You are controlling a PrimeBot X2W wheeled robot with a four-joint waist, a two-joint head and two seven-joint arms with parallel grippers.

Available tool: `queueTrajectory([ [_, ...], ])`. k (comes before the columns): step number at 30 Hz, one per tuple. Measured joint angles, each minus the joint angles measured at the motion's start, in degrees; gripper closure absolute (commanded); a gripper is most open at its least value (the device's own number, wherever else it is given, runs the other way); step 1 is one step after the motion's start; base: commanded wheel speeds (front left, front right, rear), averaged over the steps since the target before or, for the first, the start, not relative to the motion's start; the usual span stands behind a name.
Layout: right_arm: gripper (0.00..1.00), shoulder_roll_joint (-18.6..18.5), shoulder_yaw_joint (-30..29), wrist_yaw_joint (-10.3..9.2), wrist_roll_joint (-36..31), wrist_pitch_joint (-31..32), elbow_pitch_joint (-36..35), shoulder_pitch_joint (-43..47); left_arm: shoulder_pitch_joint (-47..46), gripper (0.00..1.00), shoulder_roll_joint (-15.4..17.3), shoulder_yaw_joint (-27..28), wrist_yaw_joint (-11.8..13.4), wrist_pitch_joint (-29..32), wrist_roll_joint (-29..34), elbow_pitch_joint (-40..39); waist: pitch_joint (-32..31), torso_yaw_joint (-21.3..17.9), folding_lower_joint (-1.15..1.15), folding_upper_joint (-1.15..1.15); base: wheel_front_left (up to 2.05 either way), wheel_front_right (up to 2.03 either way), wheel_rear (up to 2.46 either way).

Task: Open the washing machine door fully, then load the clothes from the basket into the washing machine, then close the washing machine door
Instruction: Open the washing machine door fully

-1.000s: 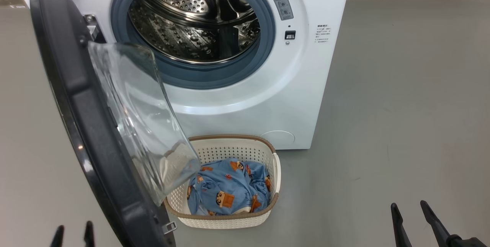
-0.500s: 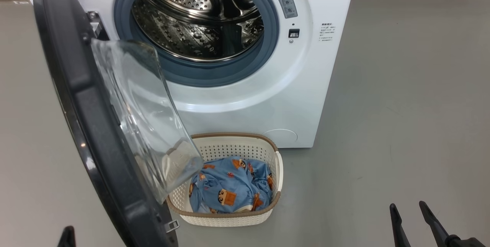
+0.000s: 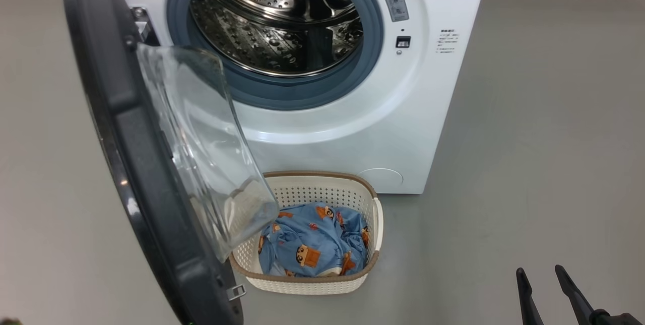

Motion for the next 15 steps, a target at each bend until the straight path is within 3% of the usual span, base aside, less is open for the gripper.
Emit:
queueTrajectory([
  [4, 0.00, 0.0, -0.1, 0.00, 0.2, 0.0, 0.1, 0.0, -2.6, 1.00, -0.2, -0.7, 0.1, 0.0, -0.5, -10.9, -0.1, 0.8, 0.00, 0.00, 0.00, 0.00, 0.00],
  [8, 0.00, 0.0, -0.3, 0.00, 0.5, 0.0, 0.2, 0.0, -4.3, 1.00, -0.1, -5.7, 0.1, -0.1, -0.5, -21.4, -0.2, 1.6, 0.00, 0.00, 0.00, 0.00, 0.00],
  [12, 0.00, 0.0, -0.4, 0.00, 0.8, 0.0, 0.5, 0.2, -5.1, 1.00, 0.0, -17.1, -0.4, -0.1, -1.5, -27.4, -0.3, 2.8, 0.00, 0.00, 0.00, 0.00, 0.00],
  [15, 0.00, 0.0, -0.3, 0.00, 1.0, 0.0, 0.9, 0.2, -4.2, 1.00, 0.1, -27.5, -2.6, 0.1, -1.2, -27.5, -0.5, 3.4, 0.00, 0.00, 0.00, 0.00, 0.00],
])
